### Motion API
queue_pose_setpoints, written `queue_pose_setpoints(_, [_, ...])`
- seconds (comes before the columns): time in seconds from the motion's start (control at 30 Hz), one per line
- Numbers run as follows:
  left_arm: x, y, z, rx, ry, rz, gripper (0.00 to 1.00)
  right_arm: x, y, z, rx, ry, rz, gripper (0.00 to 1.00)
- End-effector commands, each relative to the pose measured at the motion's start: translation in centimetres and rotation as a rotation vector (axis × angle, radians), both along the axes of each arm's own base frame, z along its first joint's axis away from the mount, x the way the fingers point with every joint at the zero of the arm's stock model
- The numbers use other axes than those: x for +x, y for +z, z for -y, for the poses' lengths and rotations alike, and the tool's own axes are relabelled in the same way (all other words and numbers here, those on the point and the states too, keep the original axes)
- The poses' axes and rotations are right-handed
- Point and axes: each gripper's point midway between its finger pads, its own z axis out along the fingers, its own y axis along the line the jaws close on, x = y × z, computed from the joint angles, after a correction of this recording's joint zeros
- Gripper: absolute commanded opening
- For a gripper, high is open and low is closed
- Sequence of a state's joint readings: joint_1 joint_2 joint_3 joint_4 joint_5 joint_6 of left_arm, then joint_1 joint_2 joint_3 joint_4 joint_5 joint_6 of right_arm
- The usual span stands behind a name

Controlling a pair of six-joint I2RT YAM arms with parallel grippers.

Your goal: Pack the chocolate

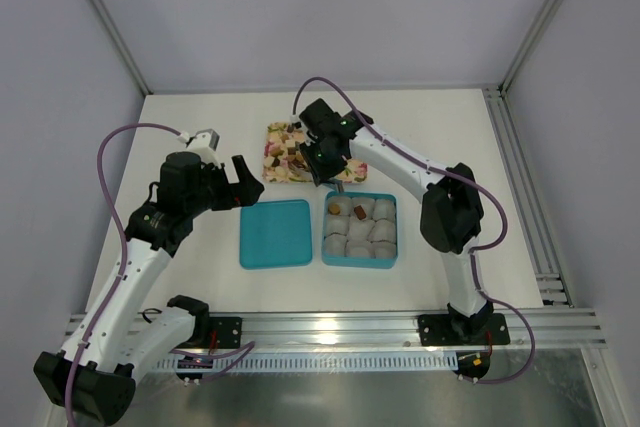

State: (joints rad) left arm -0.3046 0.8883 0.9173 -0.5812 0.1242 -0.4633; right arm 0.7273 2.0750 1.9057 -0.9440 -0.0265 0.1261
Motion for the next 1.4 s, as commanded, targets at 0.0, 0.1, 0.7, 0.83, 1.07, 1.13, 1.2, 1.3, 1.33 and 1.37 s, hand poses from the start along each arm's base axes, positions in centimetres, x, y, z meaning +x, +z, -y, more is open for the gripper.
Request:
queue_pose_setpoints(0.0, [0.3,0.4,-0.1,-0.001,0.006,0.023,1.0,0.8,2.4,-0.6,0.031,0.004,0.065,0.28])
queue_pose_setpoints(0.1, [0.3,0.5,-0.2,0.0,0.009,0.024,1.0,0.7,2.9,-0.7,0.046,0.003,0.067,0.27])
queue_pose_setpoints(0.7, [0.2,0.6,-0.2,-0.001,0.007,0.027,0.99,-0.1,6.4,0.3,0.135,-0.029,0.09,0.27])
queue_pose_setpoints(0.83, [0.1,0.6,-0.1,-0.004,0.005,0.03,1.0,-0.1,6.8,0.6,0.144,-0.037,0.094,0.27])
queue_pose_setpoints(1.07, [0.2,0.7,-0.2,-0.005,0.007,0.029,1.0,-0.9,8.2,2.3,0.177,-0.065,0.102,0.27])
queue_pose_setpoints(1.13, [0.1,0.6,-0.1,-0.004,0.005,0.028,1.0,-0.9,8.6,3.1,0.188,-0.081,0.105,0.26])
queue_pose_setpoints(1.2, [0.1,0.7,-0.1,-0.007,0.003,0.029,1.0,-1.5,9.4,3.9,0.199,-0.088,0.111,0.26])
queue_pose_setpoints(1.3, [0.1,0.6,-0.1,-0.005,0.004,0.026,1.0,-2.3,10.6,5.4,0.21,-0.107,0.131,0.27])
queue_pose_setpoints(1.33, [0.2,0.6,-0.1,-0.005,0.004,0.028,1.0,-2.5,10.7,6.0,0.207,-0.118,0.128,0.27])
queue_pose_setpoints(1.37, [0.1,0.6,-0.1,-0.005,0.002,0.028,1.0,-3.0,10.5,6.5,0.2,-0.123,0.122,0.27])
